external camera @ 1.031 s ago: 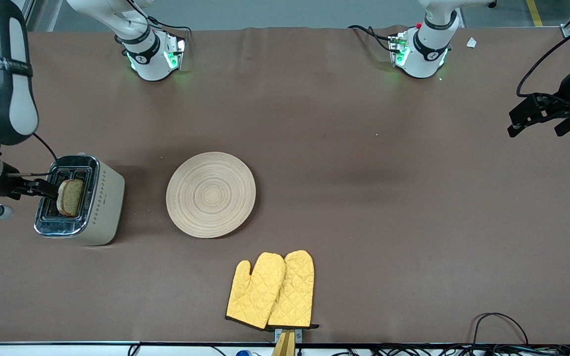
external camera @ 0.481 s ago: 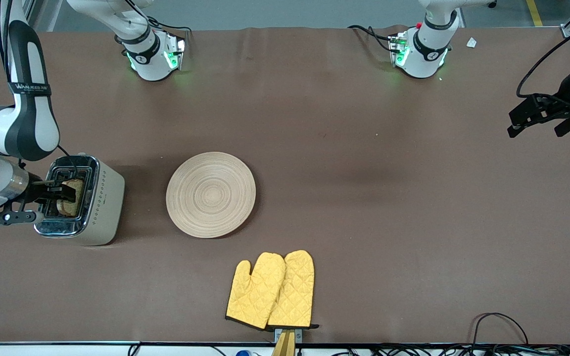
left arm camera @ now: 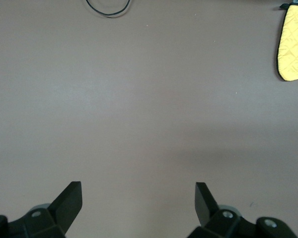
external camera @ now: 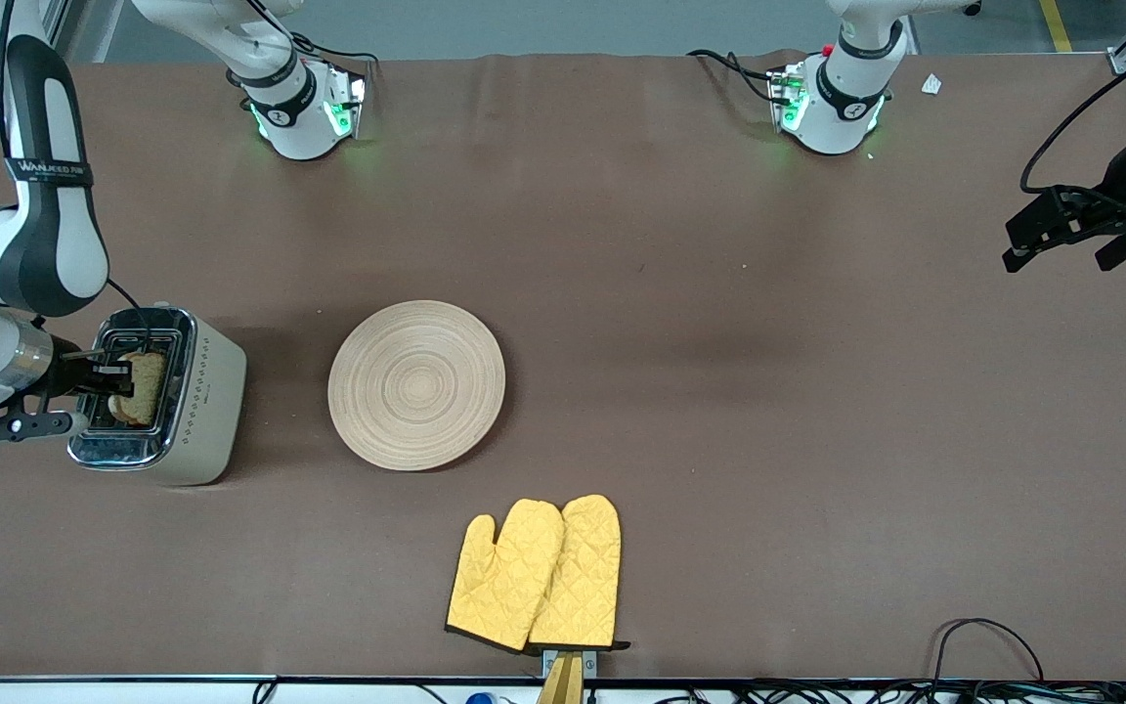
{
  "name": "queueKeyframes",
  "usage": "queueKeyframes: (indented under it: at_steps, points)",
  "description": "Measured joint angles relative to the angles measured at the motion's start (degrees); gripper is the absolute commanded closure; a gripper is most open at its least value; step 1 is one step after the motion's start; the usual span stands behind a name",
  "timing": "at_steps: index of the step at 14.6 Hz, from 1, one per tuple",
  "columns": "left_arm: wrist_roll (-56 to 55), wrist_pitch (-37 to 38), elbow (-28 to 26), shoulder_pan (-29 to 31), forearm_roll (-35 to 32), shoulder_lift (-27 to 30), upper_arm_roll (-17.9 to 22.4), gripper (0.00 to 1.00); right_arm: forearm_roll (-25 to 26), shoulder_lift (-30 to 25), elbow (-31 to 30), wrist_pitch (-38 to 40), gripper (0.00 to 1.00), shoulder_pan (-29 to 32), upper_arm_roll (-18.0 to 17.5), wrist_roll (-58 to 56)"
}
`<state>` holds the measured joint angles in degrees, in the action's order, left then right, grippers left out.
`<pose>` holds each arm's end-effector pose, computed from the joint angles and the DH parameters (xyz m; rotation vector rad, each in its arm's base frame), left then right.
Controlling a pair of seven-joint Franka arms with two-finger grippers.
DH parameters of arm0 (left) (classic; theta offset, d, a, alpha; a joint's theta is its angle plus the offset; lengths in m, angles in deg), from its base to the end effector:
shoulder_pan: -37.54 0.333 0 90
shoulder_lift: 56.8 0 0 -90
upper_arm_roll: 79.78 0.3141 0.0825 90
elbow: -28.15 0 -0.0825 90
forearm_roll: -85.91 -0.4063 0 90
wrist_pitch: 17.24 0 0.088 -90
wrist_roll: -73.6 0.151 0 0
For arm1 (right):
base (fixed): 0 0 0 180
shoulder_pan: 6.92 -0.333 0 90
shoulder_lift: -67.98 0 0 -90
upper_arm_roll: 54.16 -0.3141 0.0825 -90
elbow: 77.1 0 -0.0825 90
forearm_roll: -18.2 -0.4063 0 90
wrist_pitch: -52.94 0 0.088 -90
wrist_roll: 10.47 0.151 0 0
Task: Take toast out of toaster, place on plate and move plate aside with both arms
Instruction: 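Lift the toast out of the toaster with the right gripper, then lower the toast onto the wooden plate and open the right gripper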
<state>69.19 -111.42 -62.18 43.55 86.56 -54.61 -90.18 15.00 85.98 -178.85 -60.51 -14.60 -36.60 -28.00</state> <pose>0.5755 -0.0476 0.6044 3.1249 0.0005 0.1629 0.6331 -0.0960 0.3249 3.1119 0.1846 -0.1596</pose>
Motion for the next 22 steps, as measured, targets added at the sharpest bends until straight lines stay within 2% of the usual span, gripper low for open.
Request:
queueKeyframes:
  at_steps: [2,5,8,11,13,16,18,19,20,22]
  points:
    - [0.11,0.0,0.0,0.03,0.0,-0.01,0.02,0.0,-1.14,-0.97,4.01,8.42,1.0,-1.66,-0.1,0.26]
    - [0.2,0.0,0.0,0.03,0.0,-0.03,0.03,0.0,-1.42,-3.3,14.1,19.83,1.0,-6.61,-0.21,4.91]
    - [0.2,0.0,0.0,0.03,0.0,-0.04,0.02,0.0,-1.61,-4.15,16.33,20.61,1.0,-11.62,-0.45,9.34]
    - [0.22,0.01,0.0,0.02,0.0,-0.06,0.02,0.0,-4.25,-2.46,11.35,12.46,1.0,-16.56,-0.59,13.81]
    - [0.23,0.05,0.0,0.02,0.0,-0.07,0.02,0.0,-9.79,-1.12,4.39,2.37,1.0,-19.92,-0.66,15.05]
    - [0.23,0.08,0.0,0.01,0.0,-0.08,0.01,0.0,-21.25,0.94,-4.11,-11.58,1.0,-25.91,-0.78,15.08]
    - [0.71,0.94,-0.04,0.01,0.0,-0.36,0.01,0.0,-25.39,2.82,-5.97,-16.68,0.91,-29.91,-0.81,15.38]
    - [1.79,1.85,-0.11,-0.02,0.0,-0.94,-0.01,0.0,-25.87,3.7,-6.59,-18.68,0.28,-31.09,-0.79,15.84]
    - [3.11,2.54,-0.23,-0.1,0.25,-1.99,-0.04,0.0,-25.95,4.39,-7.46,-20.52,0.01,-31.28,-0.72,15.91]
    - [4.25,3.8,-0.53,-0.21,4.72,-5.33,-0.13,0.0,-25.96,5.45,-9.3,-22.91,0.0,-29.52,0.16,12.97]
